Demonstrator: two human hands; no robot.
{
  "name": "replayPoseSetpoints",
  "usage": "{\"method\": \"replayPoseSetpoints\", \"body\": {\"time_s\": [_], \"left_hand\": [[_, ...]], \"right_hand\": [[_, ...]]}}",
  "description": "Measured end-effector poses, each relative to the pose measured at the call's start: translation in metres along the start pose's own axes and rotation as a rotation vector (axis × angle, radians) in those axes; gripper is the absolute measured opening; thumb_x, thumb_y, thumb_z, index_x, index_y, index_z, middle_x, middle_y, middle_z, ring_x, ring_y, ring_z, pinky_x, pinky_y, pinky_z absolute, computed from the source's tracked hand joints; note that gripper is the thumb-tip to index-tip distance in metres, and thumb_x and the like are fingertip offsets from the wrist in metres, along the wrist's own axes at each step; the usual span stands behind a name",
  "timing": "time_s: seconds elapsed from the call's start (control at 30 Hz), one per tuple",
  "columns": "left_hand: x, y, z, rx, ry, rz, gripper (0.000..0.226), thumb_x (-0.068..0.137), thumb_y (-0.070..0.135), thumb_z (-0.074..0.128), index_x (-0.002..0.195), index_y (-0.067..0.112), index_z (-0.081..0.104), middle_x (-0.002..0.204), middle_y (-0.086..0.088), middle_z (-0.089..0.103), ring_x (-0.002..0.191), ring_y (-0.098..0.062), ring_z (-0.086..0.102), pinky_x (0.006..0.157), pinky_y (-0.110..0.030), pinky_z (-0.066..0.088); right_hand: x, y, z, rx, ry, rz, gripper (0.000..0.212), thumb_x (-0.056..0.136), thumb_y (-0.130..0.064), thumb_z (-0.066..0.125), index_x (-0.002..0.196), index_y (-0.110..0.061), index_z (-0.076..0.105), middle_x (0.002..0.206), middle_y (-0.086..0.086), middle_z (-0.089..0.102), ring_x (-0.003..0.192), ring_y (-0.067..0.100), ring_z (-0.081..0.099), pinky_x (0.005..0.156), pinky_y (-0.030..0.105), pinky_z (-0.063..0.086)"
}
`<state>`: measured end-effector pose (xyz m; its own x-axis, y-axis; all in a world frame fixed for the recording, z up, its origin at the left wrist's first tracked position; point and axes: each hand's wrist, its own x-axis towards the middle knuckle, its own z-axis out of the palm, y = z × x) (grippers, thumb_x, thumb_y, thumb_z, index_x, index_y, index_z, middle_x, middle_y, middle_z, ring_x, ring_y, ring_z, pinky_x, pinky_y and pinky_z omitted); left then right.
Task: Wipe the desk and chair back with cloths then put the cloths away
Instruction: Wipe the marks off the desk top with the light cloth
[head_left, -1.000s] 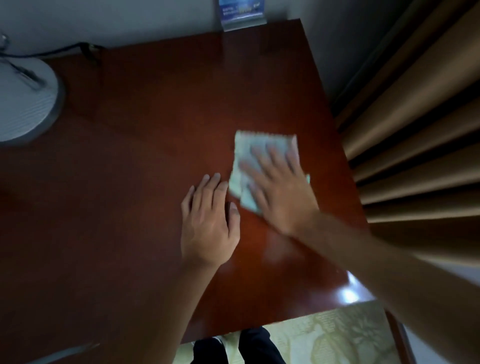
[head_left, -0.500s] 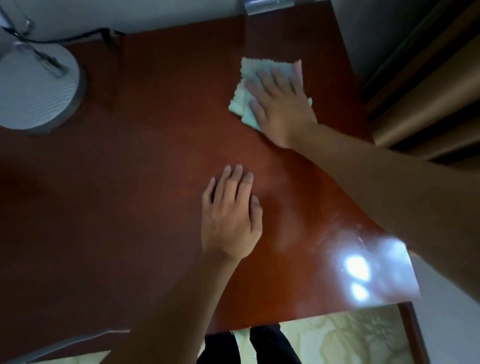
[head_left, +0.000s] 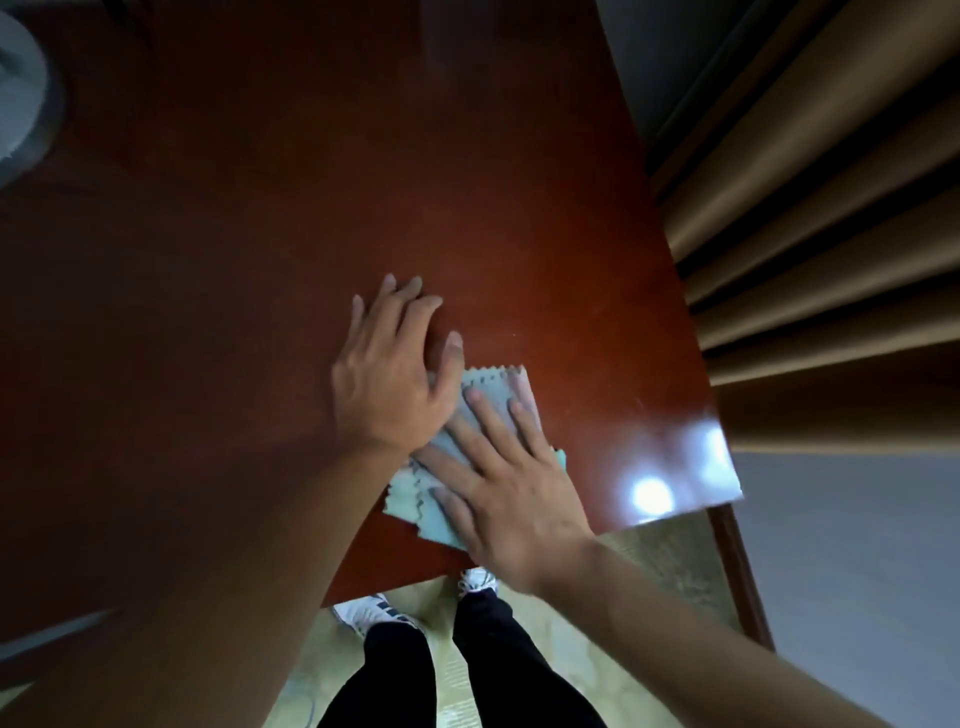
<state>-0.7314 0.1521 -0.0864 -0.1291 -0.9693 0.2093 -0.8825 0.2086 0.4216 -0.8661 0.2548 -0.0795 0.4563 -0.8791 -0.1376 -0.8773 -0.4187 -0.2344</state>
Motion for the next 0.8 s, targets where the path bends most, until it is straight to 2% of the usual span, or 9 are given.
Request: {"method": "replayPoseSetpoints", "body": {"time_s": [0.1,0.23,0.33,0.4,0.47,0.53,0.6,0.7,0.8], "left_hand": [[-0.002,0.000,-0.001,0.018,-0.035,0.015,0.043,0.091,0.035,0.048,0.124,0.010,0.063,0.139,-0.012,0.057,0.139,-0.032,0.042,0.117,-0.051,0.029],[-0.004,0.002,0.000,0.072,-0.070,0.048,0.047,0.089,0.036,0.050,0.126,0.009,0.062,0.141,-0.015,0.054,0.140,-0.037,0.040,0.116,-0.056,0.029],[-0.004,0.002,0.001,0.085,-0.069,0.066,0.048,0.089,0.036,0.052,0.126,0.008,0.061,0.139,-0.017,0.055,0.139,-0.040,0.040,0.114,-0.061,0.031],[-0.004,0.002,0.001,0.096,-0.058,0.070,0.048,0.088,0.036,0.052,0.125,0.008,0.061,0.139,-0.017,0.055,0.139,-0.041,0.041,0.113,-0.061,0.031],[-0.004,0.001,0.001,0.099,-0.058,0.072,0.047,0.087,0.035,0.052,0.125,0.009,0.060,0.139,-0.017,0.055,0.139,-0.040,0.040,0.114,-0.060,0.031],[-0.005,0.001,0.002,0.095,-0.067,0.075,0.047,0.087,0.036,0.052,0.126,0.010,0.059,0.139,-0.016,0.055,0.139,-0.040,0.040,0.114,-0.059,0.030],[-0.004,0.000,0.002,0.096,-0.069,0.074,0.048,0.086,0.037,0.052,0.125,0.010,0.060,0.139,-0.015,0.055,0.139,-0.040,0.040,0.114,-0.059,0.030],[-0.005,-0.001,0.001,0.067,-0.075,0.055,0.049,0.085,0.038,0.053,0.126,0.011,0.060,0.139,-0.014,0.055,0.140,-0.039,0.039,0.115,-0.058,0.029],[-0.003,0.001,0.001,0.047,-0.098,0.033,0.049,0.085,0.035,0.056,0.127,0.010,0.059,0.142,-0.012,0.054,0.142,-0.036,0.038,0.117,-0.055,0.026]], "right_hand": [[-0.004,0.016,0.003,0.012,0.046,0.087,0.049,0.105,-0.043,0.026,0.152,-0.033,0.033,0.162,0.002,0.024,0.152,0.026,0.012,0.122,0.053,0.015],[-0.036,0.063,-0.001,0.011,0.211,0.438,0.050,0.104,-0.039,0.029,0.152,-0.026,0.036,0.160,0.004,0.030,0.150,0.030,0.021,0.116,0.056,0.025],[-0.036,0.071,-0.006,0.045,0.294,0.697,0.050,0.104,-0.037,0.030,0.151,-0.022,0.037,0.159,0.009,0.030,0.149,0.035,0.020,0.117,0.060,0.021],[-0.027,0.035,0.003,0.042,0.300,0.653,0.050,0.104,-0.036,0.034,0.152,-0.023,0.036,0.160,0.009,0.029,0.149,0.038,0.019,0.117,0.061,0.017],[-0.023,-0.005,0.017,0.044,0.255,0.459,0.049,0.104,-0.038,0.033,0.152,-0.026,0.035,0.161,0.007,0.028,0.150,0.035,0.018,0.119,0.058,0.018],[-0.029,-0.005,0.022,0.038,0.228,0.337,0.048,0.105,-0.039,0.033,0.151,-0.030,0.036,0.160,0.004,0.031,0.150,0.032,0.020,0.119,0.055,0.020],[-0.037,0.027,0.017,0.018,0.260,0.388,0.047,0.104,-0.039,0.035,0.150,-0.029,0.039,0.158,0.005,0.034,0.149,0.032,0.025,0.118,0.055,0.023],[-0.045,0.071,0.006,0.016,0.333,0.633,0.048,0.104,-0.036,0.032,0.150,-0.025,0.040,0.158,0.006,0.034,0.149,0.032,0.024,0.118,0.054,0.024],[-0.042,0.072,0.007,0.017,0.333,0.744,0.049,0.105,-0.038,0.027,0.152,-0.027,0.035,0.160,0.007,0.030,0.150,0.032,0.020,0.119,0.053,0.020]]}}
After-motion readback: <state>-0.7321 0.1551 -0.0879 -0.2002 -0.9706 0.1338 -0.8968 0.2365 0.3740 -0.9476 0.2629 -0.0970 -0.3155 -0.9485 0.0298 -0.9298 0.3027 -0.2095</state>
